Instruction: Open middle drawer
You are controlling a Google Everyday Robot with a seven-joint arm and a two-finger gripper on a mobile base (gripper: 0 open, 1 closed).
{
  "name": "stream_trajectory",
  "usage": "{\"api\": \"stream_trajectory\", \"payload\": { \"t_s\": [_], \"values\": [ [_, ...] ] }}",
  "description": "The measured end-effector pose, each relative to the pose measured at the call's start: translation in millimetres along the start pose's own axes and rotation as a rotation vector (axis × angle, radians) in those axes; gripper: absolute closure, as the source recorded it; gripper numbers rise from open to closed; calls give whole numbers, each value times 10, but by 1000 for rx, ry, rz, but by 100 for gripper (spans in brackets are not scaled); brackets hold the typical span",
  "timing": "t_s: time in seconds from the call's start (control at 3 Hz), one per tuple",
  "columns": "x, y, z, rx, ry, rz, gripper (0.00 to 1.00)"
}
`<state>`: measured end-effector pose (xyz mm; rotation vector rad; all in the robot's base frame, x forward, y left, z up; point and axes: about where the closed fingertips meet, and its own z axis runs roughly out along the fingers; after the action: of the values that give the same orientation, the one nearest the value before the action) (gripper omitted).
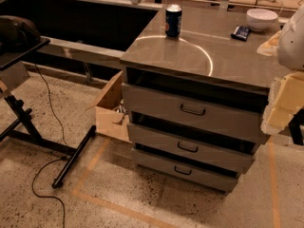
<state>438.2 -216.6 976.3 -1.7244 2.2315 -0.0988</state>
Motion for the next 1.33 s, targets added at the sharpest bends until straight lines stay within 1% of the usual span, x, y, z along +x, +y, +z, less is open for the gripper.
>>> {"api": "stream_trajectory", "payload": {
  "t_s": [0.33,0.67,1.0,1.33],
  "values": [
    [0,0,0,0,0,0,0],
    [15,12,18,13,-60,-14,0],
    [243,-22,437,27,-99,37,0],
    [370,-55,1041,43,-122,59,0]
  ]
}}
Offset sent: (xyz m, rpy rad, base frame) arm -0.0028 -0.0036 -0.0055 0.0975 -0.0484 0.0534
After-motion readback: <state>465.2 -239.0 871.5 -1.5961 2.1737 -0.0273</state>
